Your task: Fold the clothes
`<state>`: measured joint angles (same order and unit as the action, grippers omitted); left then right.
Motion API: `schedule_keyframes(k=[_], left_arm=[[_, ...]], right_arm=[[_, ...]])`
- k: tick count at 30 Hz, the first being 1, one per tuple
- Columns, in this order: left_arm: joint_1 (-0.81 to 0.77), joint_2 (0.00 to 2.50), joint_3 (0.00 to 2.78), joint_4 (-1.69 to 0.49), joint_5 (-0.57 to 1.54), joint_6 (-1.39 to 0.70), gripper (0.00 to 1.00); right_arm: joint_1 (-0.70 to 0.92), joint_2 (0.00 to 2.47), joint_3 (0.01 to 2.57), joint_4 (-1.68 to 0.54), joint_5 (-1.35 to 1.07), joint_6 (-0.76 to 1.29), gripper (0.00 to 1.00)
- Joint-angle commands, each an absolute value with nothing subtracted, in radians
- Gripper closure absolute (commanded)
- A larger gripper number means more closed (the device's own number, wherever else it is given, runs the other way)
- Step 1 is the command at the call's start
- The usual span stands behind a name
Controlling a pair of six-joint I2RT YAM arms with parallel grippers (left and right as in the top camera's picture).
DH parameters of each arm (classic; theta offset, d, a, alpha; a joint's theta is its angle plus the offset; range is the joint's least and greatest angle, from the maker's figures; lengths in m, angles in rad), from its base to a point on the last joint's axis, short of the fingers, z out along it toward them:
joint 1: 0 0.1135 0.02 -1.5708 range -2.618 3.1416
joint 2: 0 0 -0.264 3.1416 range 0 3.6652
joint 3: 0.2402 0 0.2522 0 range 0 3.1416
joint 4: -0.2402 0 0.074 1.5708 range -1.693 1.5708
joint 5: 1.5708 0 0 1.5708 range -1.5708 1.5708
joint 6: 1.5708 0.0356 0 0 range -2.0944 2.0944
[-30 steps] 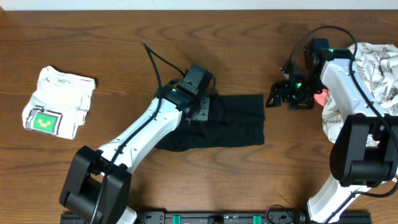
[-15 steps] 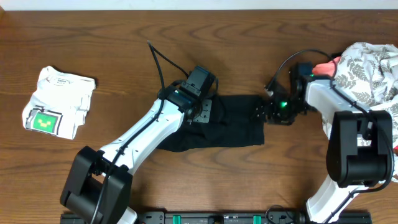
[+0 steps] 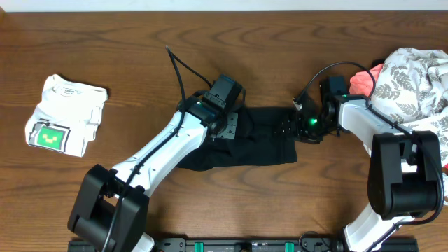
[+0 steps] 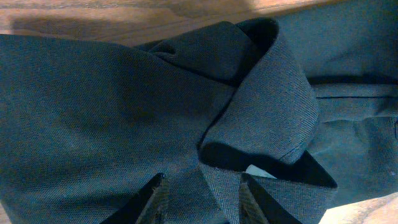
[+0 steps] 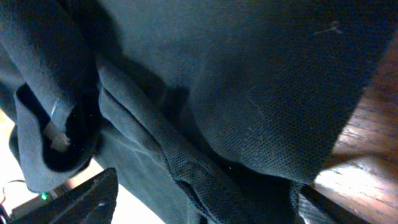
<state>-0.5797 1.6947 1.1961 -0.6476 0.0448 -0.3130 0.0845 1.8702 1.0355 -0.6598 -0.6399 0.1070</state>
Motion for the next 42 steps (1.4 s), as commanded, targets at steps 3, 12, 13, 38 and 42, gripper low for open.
schedule_keyframes(k=[3, 12, 13, 38, 42], left_arm=[[-0.579, 1.693, 1.189, -0.656, 0.033, -0.300, 0.62], [-0.579, 1.693, 1.189, -0.676, 0.033, -0.300, 0.62], [-0.579, 1.693, 1.189, -0.677, 0.033, -0.300, 0.62], [-0.776, 1.657, 1.193, -0.628, 0.039, -0.234, 0.48], [-0.828, 1.673, 1.193, -0.577, 0.014, -0.165, 0.41]], right_arm=[[0.102, 1.915, 0.985, -0.662, -0.493, 0.248, 0.25], [0.102, 1.915, 0.985, -0.646, -0.459, 0.406, 0.57], [0.102, 1.915, 0.985, -0.645, -0.459, 0.412, 0.60], [-0.073, 1.915, 0.985, -0.673, -0.453, 0.308, 0.99], [-0.052, 1.915, 0.985, -0.671, -0.453, 0.305, 0.99]])
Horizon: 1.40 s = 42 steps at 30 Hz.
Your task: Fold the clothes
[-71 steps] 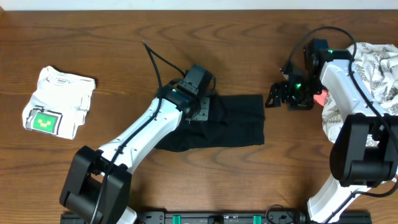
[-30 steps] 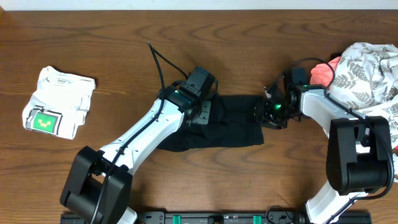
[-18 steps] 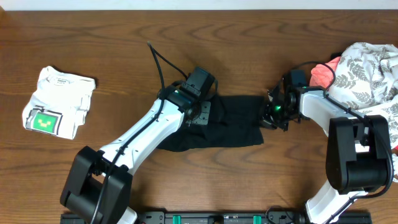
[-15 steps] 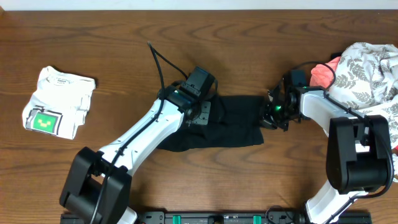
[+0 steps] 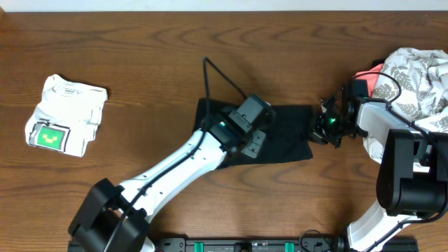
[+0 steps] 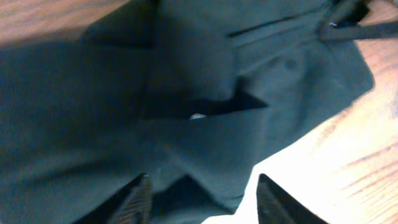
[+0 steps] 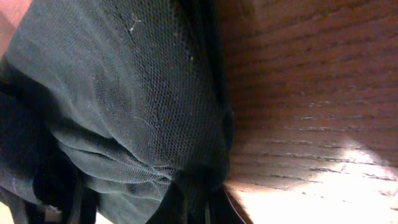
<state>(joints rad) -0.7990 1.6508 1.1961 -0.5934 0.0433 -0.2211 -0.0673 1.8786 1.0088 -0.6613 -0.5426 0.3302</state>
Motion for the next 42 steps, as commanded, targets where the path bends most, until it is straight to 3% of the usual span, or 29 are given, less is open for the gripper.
schedule_keyframes(k=[1, 26, 42], left_arm=[[-0.841, 1.674, 1.193, -0.567, -0.006, -0.164, 0.41], [-0.892, 1.811, 1.193, -0.532, -0.147, 0.008, 0.35], [-0.915, 1.981, 1.193, -0.536, -0.248, 0.007, 0.34]], right_arm=[[-0.047, 1.915, 0.985, -0.670, -0.453, 0.305, 0.99], [-0.019, 1.915, 0.985, -0.670, -0.453, 0.306, 0.99], [-0.019, 1.915, 0.985, -0.676, -0.453, 0.306, 0.99]])
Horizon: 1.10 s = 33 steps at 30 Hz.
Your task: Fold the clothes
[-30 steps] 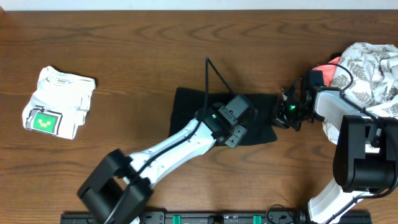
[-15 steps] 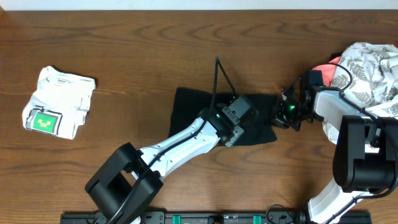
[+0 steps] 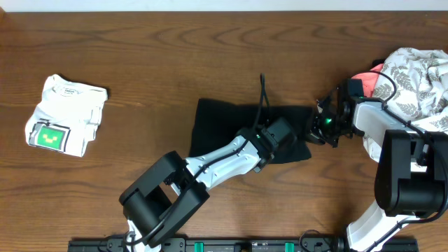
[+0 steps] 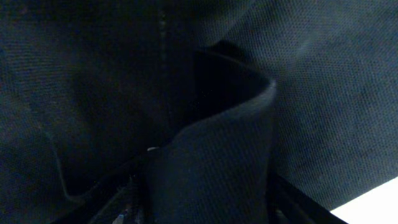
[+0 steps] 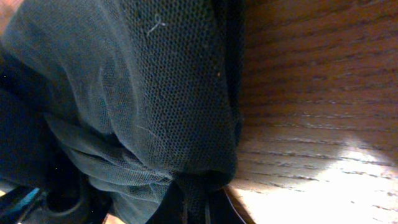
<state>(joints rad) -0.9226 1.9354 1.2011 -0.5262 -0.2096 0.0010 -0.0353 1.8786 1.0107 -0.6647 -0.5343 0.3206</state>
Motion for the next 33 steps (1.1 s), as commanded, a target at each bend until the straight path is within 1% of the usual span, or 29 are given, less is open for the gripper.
schedule_keyframes(k=[1, 7, 10, 17, 20, 22, 27, 31, 33], left_arm=[[-0.915, 1.980, 1.193, -0.538, -0.248, 0.007, 0.34], [-0.908, 1.909, 1.247, -0.602, -0.263, -0.001, 0.34], [-0.895, 1.831, 1.253, -0.605, -0.263, -0.006, 0.26], [-0.880, 1.697, 1.253, -0.616, -0.252, -0.029, 0.23], [-0.864, 1.659, 1.253, -0.616, -0.252, -0.083, 0.22], [-0.841, 1.642, 1.253, -0.616, -0.249, -0.131, 0.20], [-0.785, 1.634, 1.252, -0.616, -0.132, -0.144, 0.19], [-0.779, 1.634, 1.252, -0.593, -0.058, -0.143, 0.18], [-0.792, 1.636, 1.252, -0.585, -0.040, -0.139, 0.11]], right_arm=[[-0.019, 1.915, 0.985, -0.675, -0.453, 0.306, 0.99], [-0.059, 1.915, 0.987, -0.673, -0.453, 0.318, 0.99], [-0.102, 1.915, 0.987, -0.672, -0.453, 0.316, 0.99], [-0.168, 1.915, 1.007, -0.694, -0.488, 0.221, 0.99], [-0.169, 1.905, 1.025, -0.708, -0.506, 0.200, 0.99], [-0.169, 1.884, 1.042, -0.723, -0.505, 0.200, 0.99], [-0.169, 1.800, 1.080, -0.752, -0.501, 0.200, 0.99], [-0.169, 1.737, 1.081, -0.753, -0.500, 0.201, 0.99], [-0.168, 1.726, 1.081, -0.759, -0.501, 0.201, 0.99]])
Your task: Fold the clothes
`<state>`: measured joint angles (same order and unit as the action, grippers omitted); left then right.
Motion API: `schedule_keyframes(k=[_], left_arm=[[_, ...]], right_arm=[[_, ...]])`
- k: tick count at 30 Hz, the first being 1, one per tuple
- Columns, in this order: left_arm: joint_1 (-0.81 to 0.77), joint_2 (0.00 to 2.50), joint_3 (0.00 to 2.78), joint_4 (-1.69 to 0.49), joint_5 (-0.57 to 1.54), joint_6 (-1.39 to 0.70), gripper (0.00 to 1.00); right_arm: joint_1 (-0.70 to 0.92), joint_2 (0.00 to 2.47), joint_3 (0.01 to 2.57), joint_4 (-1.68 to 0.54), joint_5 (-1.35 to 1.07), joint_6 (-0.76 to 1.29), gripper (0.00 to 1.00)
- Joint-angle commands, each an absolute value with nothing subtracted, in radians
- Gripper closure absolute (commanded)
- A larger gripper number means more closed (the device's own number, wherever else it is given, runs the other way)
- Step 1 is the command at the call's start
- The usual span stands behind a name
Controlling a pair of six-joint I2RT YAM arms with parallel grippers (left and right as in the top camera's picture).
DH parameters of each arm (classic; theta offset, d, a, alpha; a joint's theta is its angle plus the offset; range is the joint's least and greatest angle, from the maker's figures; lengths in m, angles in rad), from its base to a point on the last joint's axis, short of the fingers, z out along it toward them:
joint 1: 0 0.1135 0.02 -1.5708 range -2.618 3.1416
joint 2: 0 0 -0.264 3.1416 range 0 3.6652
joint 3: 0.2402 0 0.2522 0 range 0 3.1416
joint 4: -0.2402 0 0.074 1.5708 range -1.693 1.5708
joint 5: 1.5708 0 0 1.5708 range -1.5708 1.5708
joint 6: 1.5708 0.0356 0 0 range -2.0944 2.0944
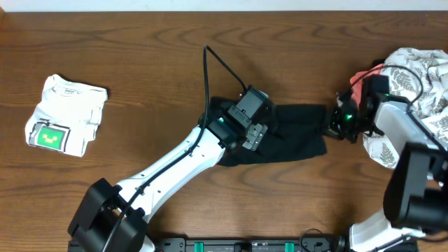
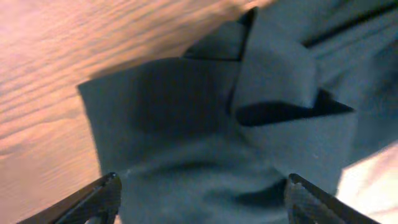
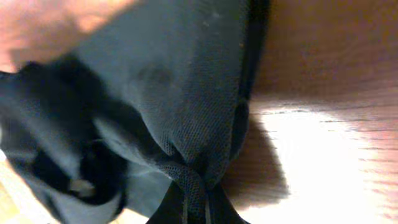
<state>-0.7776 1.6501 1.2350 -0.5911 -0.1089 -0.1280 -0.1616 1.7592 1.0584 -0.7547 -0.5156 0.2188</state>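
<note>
A black garment (image 1: pixel 290 136) lies crumpled on the table's middle, stretched toward the right. My right gripper (image 1: pixel 336 124) is shut on its right edge; in the right wrist view a bunch of the black garment (image 3: pixel 186 124) runs down between the fingertips. My left gripper (image 1: pixel 246 131) hangs open over the garment's left part, and in the left wrist view the black garment (image 2: pixel 205 149) shows folded flaps between the wide-set fingers (image 2: pixel 99 196), which hold nothing.
A folded white shirt with a green patch (image 1: pixel 64 114) lies at the far left. A heap of clothes, leaf-patterned white cloth (image 1: pixel 413 77) with a red piece (image 1: pixel 364 77), sits at the right edge. Brown wooden table (image 1: pixel 140 56) all round.
My left gripper, then low and right on the garment with cloth bunched at its fingers, now stands open further up and left. My right gripper has carried the garment's edge further right.
First the garment lay centred, my left gripper over its collar and the right gripper open at its right side. Then the right gripper was shut on the right edge, the garment further right. Then the left sat low on the cloth; now it is open, back left.
</note>
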Motion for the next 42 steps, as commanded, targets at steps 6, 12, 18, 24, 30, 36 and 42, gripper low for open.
schedule_keyframes(k=[6, 12, 18, 24, 30, 36, 42], left_arm=[[-0.859, 1.662, 1.251, -0.581, -0.046, -0.087, 0.04], [-0.865, 1.699, 1.250, -0.604, -0.119, -0.139, 0.04], [-0.792, 1.671, 1.250, -0.670, -0.152, -0.178, 0.04], [-0.674, 1.643, 1.250, -0.706, -0.151, -0.180, 0.04], [-0.561, 1.636, 1.250, -0.737, -0.150, -0.182, 0.04], [-0.493, 1.636, 1.250, -0.750, -0.140, -0.183, 0.04], [-0.485, 1.636, 1.250, -0.751, -0.111, -0.197, 0.04]], right_arm=[[-0.139, 1.728, 1.081, -0.775, -0.497, 0.201, 0.99], [-0.124, 1.726, 1.081, -0.777, -0.463, 0.199, 0.99], [-0.122, 1.684, 1.106, -0.802, -0.424, 0.177, 0.99], [-0.068, 1.604, 1.186, -0.870, -0.315, 0.175, 0.99], [0.019, 1.550, 1.295, -0.913, -0.176, 0.194, 0.99], [0.119, 1.551, 1.340, -0.923, -0.126, 0.193, 0.99], [0.285, 1.565, 1.340, -0.919, -0.048, 0.217, 0.99]])
